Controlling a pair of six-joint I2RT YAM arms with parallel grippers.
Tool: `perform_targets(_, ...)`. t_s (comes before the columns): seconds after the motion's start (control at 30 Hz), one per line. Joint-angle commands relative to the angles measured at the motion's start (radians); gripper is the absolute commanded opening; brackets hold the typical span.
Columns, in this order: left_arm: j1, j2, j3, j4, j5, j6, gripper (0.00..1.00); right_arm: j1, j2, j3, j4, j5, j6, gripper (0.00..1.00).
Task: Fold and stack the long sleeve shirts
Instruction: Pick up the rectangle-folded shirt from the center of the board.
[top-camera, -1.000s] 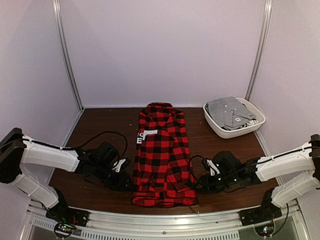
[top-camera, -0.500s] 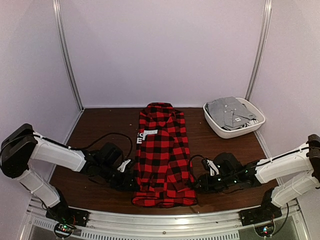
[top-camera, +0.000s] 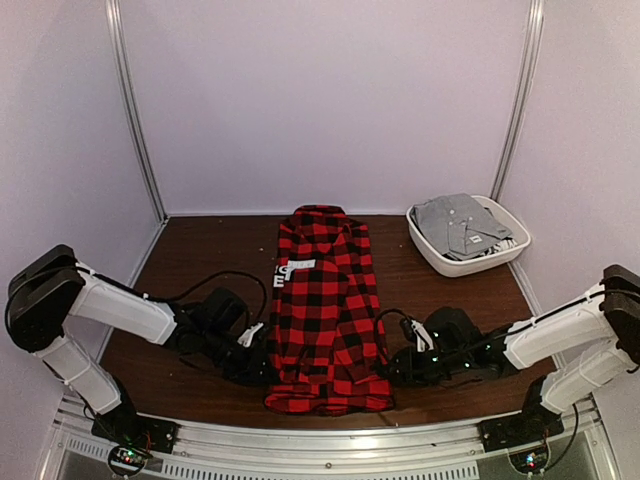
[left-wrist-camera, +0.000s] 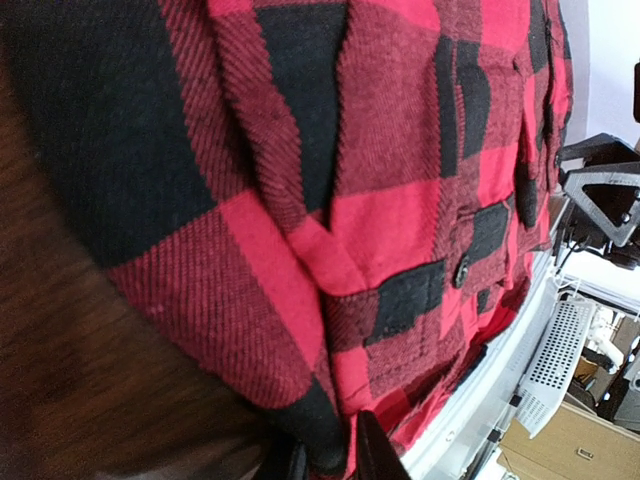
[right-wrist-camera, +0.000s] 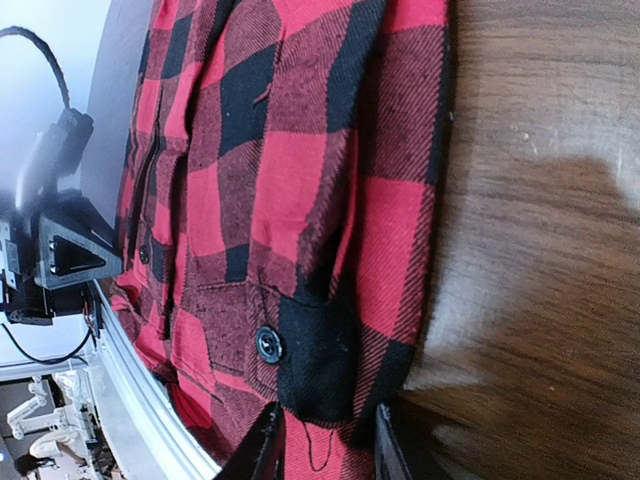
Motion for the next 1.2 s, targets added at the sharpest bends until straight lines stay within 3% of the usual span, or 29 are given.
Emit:
perform_targets(0.0, 0.006, 0.019, -0.016, 0.01, 0.009, -0.023, 0.16, -0.005, 0.034, -0.03, 0.046, -0.024, 0.035, 0.3)
perform_targets(0.3, 0.006, -0.012, -0.035, 0.002, -0.003, -0.024, 0.0, -0.002, 0.03, -0.037, 0.06, -0.034, 0.045, 0.09)
perform_targets(0.5, 0.006, -0.067, -0.074, -0.016, -0.007, -0.027, 0.0, 0.043, 0.004, -0.046, 0.059, -0.029, 0.078, 0.02)
perform_targets(0.63, 0.006, -0.117, -0.107, -0.037, -0.014, -0.03, 0.03, 0.061, -0.025, -0.058, 0.043, -0.016, 0.094, 0.09)
perform_targets(0.8, 0.006, -0.161, -0.129, -0.051, -0.039, -0.044, 0.26, 0.061, -0.053, -0.071, 0.02, 0.0, 0.101, 0.26)
perform_targets(0.97, 0.008, -0.168, -0.141, -0.017, -0.054, -0.066, 0.4, 0.05, -0.05, -0.088, 0.045, -0.006, 0.113, 0.36)
perform_targets(1.17, 0.029, -0.117, -0.14, 0.047, -0.04, -0.067, 0.43, 0.026, -0.015, -0.11, 0.124, -0.035, 0.131, 0.38)
